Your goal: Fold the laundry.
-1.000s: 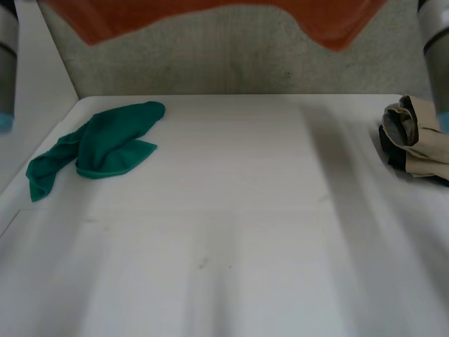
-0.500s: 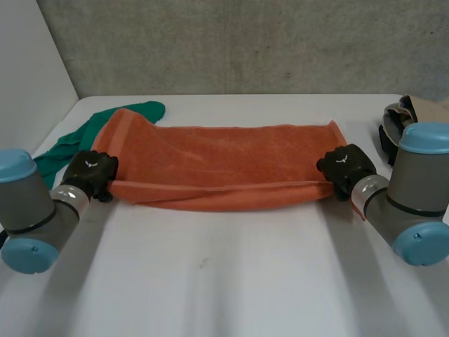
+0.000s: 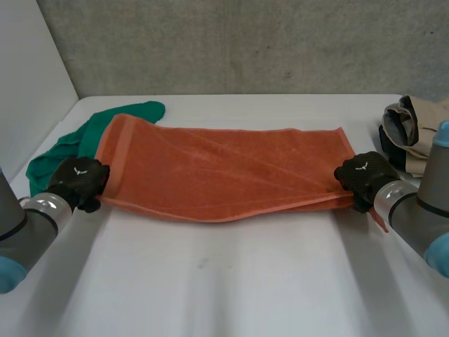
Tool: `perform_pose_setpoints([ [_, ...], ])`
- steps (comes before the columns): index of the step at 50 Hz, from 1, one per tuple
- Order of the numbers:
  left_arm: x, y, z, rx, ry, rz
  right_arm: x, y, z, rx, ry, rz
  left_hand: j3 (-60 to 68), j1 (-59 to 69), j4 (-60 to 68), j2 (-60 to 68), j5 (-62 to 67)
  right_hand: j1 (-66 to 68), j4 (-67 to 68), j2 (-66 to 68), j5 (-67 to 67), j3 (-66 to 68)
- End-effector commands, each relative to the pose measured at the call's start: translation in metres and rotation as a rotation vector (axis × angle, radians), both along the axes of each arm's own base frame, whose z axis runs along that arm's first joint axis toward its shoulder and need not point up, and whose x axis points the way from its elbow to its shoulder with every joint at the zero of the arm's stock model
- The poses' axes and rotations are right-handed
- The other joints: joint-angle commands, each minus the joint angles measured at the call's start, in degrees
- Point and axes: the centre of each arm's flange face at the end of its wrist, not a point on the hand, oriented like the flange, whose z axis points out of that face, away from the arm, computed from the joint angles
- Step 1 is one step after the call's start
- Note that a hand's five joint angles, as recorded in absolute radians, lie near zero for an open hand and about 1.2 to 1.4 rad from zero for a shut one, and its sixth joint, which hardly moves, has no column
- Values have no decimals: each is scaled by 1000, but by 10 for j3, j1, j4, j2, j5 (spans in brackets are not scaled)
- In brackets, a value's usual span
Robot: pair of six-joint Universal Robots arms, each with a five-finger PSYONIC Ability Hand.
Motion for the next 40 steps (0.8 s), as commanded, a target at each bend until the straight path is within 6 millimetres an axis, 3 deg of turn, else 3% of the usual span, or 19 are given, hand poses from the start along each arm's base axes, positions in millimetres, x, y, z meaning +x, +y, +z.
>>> perform_pose_setpoints([
  [1, 4, 22, 4, 64, -51, -7, -4, 13, 9, 62, 29, 7, 197, 184, 196, 190, 199, 163, 113, 127, 121, 119],
  [7, 15, 56, 10, 210, -99, 14, -21, 40, 26, 173, 141, 29, 197, 184, 196, 190, 199, 163, 113, 127, 121, 119],
  [12, 33, 92, 22, 398, -149, 50, -52, 81, 43, 366, 362, 110, 197, 184, 196, 190, 199, 163, 113, 127, 121, 119],
  [15, 40, 110, 30, 511, -188, 41, -64, 91, 51, 413, 456, 179, 197, 184, 196, 190, 199, 163, 113, 127, 121, 119],
  [18, 41, 119, 35, 579, -209, 7, -61, 82, 48, 357, 454, 208, 197, 184, 196, 190, 199, 163, 113, 127, 121, 119],
  [21, 38, 109, 40, 524, -203, -12, -54, 69, 42, 296, 421, 201, 197, 184, 196, 190, 199, 163, 113, 127, 121, 119],
  [27, 7, 62, 49, 310, -78, -12, -38, 28, 25, 127, 335, 134, 197, 184, 196, 190, 199, 163, 113, 127, 121, 119],
  [33, -20, 7, 43, 157, -37, 58, -29, -9, 8, -16, 280, 75, 197, 184, 196, 190, 199, 163, 113, 127, 121, 119],
  [40, -45, -28, 32, 94, -91, 89, -21, -39, -10, -136, 274, 62, 197, 184, 196, 190, 199, 163, 113, 127, 121, 119],
])
